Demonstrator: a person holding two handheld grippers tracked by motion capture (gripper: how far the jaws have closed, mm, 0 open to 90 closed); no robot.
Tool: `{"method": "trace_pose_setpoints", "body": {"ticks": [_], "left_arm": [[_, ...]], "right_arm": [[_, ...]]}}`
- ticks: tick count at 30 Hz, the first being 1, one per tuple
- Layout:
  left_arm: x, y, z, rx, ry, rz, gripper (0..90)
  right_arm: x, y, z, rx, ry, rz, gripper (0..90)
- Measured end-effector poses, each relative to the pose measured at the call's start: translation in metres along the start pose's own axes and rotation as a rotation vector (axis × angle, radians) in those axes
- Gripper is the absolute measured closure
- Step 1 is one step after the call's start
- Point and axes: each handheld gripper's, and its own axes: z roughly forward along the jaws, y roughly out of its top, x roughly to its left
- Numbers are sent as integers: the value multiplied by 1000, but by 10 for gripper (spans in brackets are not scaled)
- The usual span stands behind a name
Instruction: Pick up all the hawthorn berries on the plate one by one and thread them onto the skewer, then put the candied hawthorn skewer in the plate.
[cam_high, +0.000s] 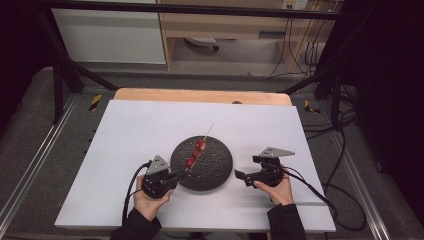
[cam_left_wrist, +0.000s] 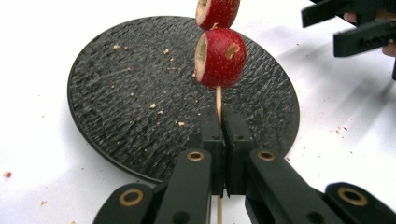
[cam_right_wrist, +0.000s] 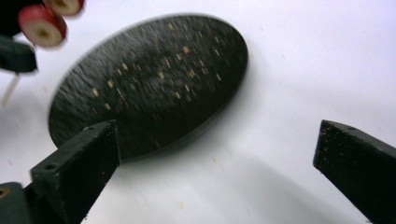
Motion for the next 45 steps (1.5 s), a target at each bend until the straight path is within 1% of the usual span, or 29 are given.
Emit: {"method": "trace_pose_setpoints", "body": {"ticks": [3,7,11,15,16,18,22,24,30,31,32,35,38,39,40,42,45], "left_arm": [[4,2,0,12,1,-6,884],[7,4,1,28,2,-14,883],[9,6,3,45,16,-7,883],[9,7,4,59,23,-6,883],[10,7,5,61,31,1,883],[10,8,6,73,33,3,884],[11,11,7,86,53,2,883],[11,12,7,94,64,2,884],[13,17,14,131,79,3,884],[12,17,15,138,82,6,884],[12,18,17,143,89,13,884],[10,20,21,159,91,25,883],[8,21,25,183,109,42,884],[7,21,26,195,110,45,883],[7,21,28,206,111,46,883],[5,20,31,230,121,49,884],[4,19,35,257,120,46,883]], "right_arm": [[-5,-7,-6,29,-21,-2,5],[-10,-15,-14,27,-30,1,5],[-15,-22,-22,37,-44,5,5],[-18,-30,-28,29,-54,12,7],[-18,-32,-29,31,-54,12,8],[-19,-34,-30,49,-63,10,8],[-18,-37,-30,74,-68,2,7],[-17,-38,-31,76,-67,-9,7],[-16,-40,-34,80,-67,-9,7],[-16,-41,-35,83,-66,-1,7],[-16,-41,-35,80,-65,-9,7],[-16,-41,-37,77,-63,-7,7],[-16,-41,-38,79,-59,-8,7],[-15,-41,-39,75,-59,-2,7],[-15,-42,-39,72,-56,-9,8],[-16,-41,-40,73,-54,-6,9],[-15,-42,-39,74,-52,-4,10]]}}
